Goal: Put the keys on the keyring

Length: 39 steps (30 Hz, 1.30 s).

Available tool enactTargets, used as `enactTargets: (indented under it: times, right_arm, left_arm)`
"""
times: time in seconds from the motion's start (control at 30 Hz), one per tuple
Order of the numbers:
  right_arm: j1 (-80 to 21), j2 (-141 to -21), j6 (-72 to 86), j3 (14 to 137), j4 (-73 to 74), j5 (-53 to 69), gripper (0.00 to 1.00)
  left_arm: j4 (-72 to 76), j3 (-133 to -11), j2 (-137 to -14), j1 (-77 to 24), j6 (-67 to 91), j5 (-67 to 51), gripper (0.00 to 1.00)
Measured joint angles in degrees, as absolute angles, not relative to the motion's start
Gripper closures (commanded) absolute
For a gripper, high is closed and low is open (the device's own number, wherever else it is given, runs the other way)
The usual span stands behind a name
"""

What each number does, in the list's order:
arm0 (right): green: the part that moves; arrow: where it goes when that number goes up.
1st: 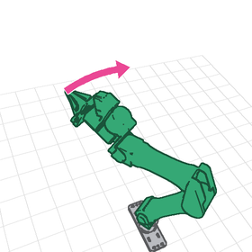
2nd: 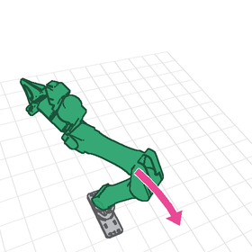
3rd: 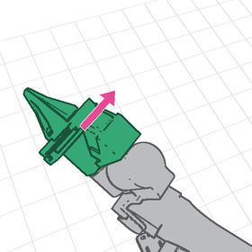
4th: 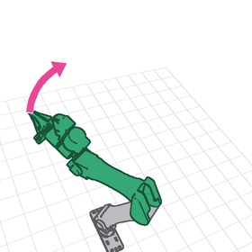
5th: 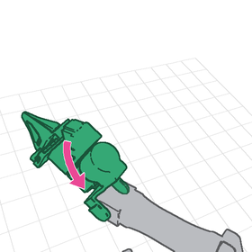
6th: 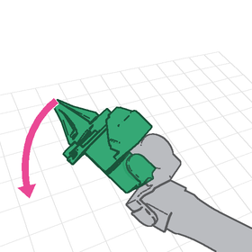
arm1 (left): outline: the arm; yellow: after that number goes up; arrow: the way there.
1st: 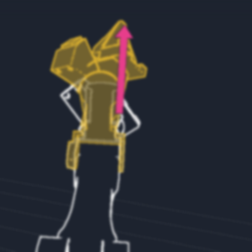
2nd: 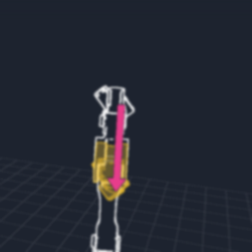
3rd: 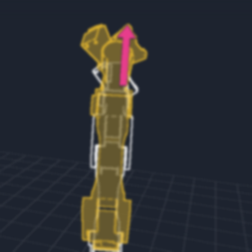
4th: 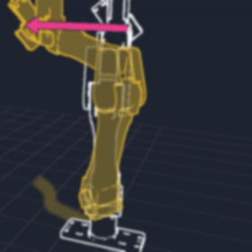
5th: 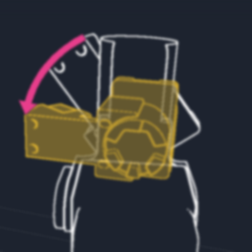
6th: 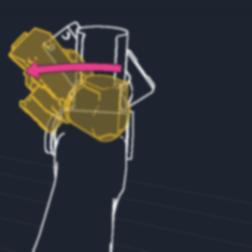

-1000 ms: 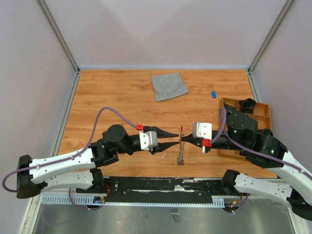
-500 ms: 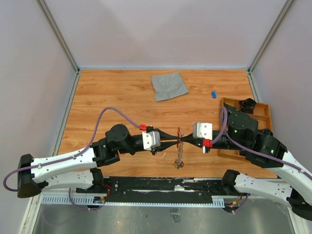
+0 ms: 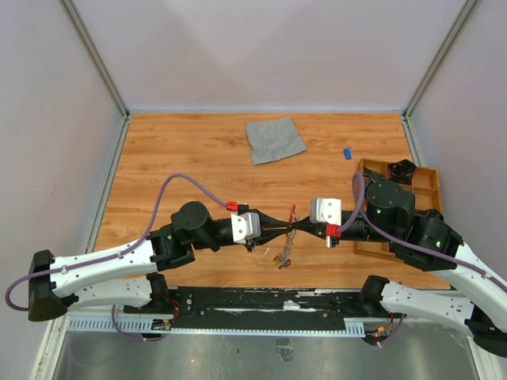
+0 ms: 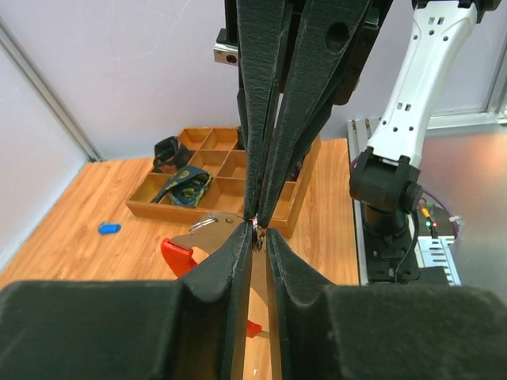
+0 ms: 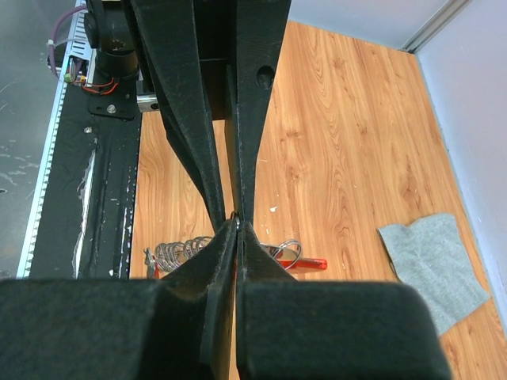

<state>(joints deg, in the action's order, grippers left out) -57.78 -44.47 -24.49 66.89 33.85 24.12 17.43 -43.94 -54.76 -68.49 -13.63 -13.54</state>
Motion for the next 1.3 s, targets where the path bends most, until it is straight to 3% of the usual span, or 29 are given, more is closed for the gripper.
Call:
enactTargets:
  times: [0.1, 0.2, 0.37, 0.57, 0.83, 1.03, 1.3]
  right_arm:
    - [-57.78, -44.49, -24.49, 66.89, 33.78, 24.32, 1.0]
    - [-57.78, -44.47, -24.51, 66.89, 33.78, 24.45, 0.99]
    - [-57.78, -44.1, -24.49, 66.87, 33.54, 24.62, 0.84]
    - [-57.78, -40.99, -24.21, 64.95, 29.93, 26.68, 0.74]
    - [-57.78, -36.18, -23.09, 61.71, 25.82, 28.34, 0.72]
    - [-57.78, -35.77, -22.31, 60.45, 24.16, 29.71, 0.78]
    - [-57.78, -36.4, -21.12, 60.34, 22.55, 32.47, 0.75]
  left_arm:
    - [17.45, -43.94, -54.76, -68.49, -13.3, -13.52, 0.99]
    - [17.45, -43.99, -54.76, -68.49, -13.17, -13.54, 0.99]
    - [17.78, -44.03, -54.76, -68.49, -12.78, -13.56, 1.0]
    - [20.23, -43.64, -54.7, -68.49, -11.64, -13.61, 0.99]
    - [26.89, -38.85, -51.79, -68.49, -11.57, -15.7, 0.99]
    - [30.41, -37.34, -49.87, -68.49, -13.04, -19.44, 1.0]
    - [33.5, -36.62, -49.01, -68.49, -14.35, -22.7, 0.99]
